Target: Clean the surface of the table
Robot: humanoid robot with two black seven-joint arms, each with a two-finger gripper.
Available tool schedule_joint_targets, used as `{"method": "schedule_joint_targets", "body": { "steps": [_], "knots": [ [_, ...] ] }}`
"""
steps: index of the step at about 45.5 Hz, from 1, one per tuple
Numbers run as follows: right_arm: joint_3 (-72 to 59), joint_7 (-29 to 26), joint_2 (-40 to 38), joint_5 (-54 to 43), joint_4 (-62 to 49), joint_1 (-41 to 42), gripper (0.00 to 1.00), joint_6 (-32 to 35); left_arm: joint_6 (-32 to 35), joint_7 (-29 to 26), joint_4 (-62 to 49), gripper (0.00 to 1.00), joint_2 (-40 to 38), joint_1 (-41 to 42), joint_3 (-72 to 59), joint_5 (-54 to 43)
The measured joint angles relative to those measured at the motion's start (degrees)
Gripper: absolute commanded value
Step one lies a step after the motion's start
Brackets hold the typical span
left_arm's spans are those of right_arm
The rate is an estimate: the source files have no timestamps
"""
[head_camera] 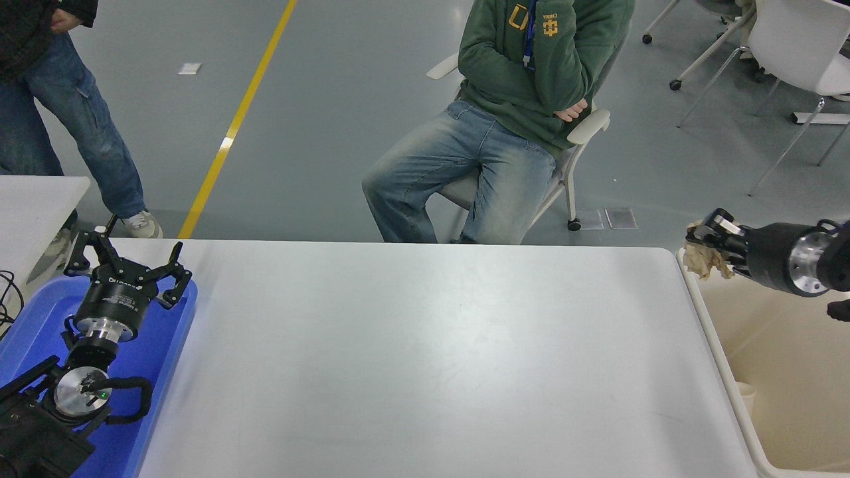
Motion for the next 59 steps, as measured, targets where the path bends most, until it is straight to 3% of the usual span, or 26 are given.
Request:
{"method": "schedule_joint_targets", "body": {
  "steps": [11, 25, 46, 59],
  "knots": [
    [1.14, 4.47, 1.37, 5.84, -10.15, -5.49, 0.0, -0.22, 0.0, 0.01, -0.02, 1.0, 0.0, 0.0, 0.0, 0.01],
    [1.43, 7.76, 9.44, 9.83, -27.87, -9.25, 0.0, -0.26, 0.0, 0.03, 0.01, 1.0, 0.0, 0.02, 0.0, 0.01],
    [-0.91, 11.33, 24.45, 10.82, -58.92, -9.67, 0.0, -0.1, 0.0, 0.02, 0.01, 1.0, 0.0, 0.0, 0.0, 0.01],
    [-3.51, 13.22, 30.16, 11.4, -67.24, -8.51, 0.0, -2.14, 0.0, 0.0, 0.0, 1.0, 0.0, 0.0, 0.0, 0.01]
  ]
}}
